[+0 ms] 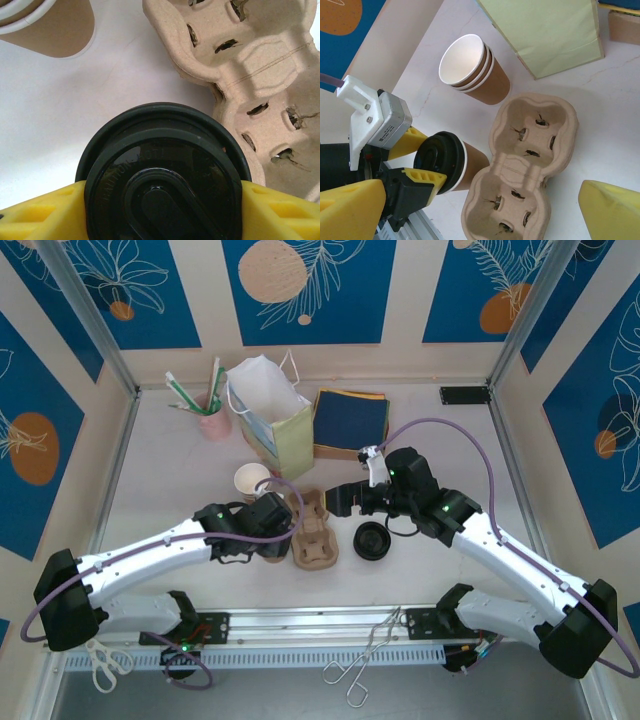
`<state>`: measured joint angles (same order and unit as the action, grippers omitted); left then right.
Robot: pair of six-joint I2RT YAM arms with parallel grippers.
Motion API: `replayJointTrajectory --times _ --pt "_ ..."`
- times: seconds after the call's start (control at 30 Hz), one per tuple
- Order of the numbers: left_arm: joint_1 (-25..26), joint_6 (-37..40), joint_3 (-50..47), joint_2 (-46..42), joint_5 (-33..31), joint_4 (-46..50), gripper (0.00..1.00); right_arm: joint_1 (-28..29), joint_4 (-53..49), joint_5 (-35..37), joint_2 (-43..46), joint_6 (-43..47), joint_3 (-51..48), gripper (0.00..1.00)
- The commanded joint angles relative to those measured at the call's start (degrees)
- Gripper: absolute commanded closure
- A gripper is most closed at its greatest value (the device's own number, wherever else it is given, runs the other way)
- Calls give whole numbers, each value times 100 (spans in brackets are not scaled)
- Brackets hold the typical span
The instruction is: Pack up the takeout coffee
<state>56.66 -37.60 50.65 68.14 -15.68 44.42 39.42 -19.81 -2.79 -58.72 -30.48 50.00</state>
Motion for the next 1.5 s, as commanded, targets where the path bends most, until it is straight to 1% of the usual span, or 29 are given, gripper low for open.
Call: replayJointTrajectory --times 0.0,0.3,0.73,1.2,1.47 --pt "50 -72 -14 -7 146 -30 34 23 65 -55 -35 -33 -61 1" --pt "48 -69 -56 138 98 5 32 22 83 -85 -61 -37 -65 1" --pt "82 -77 238 51 46 198 32 23 100 -101 -78 -38 -71 1" --pt "161 -63 347 87 -10 268 32 22 125 -117 -174 -38 -37 1" --pt "169 -72 339 154 75 253 32 22 158 -125 -226 -46 -36 1"
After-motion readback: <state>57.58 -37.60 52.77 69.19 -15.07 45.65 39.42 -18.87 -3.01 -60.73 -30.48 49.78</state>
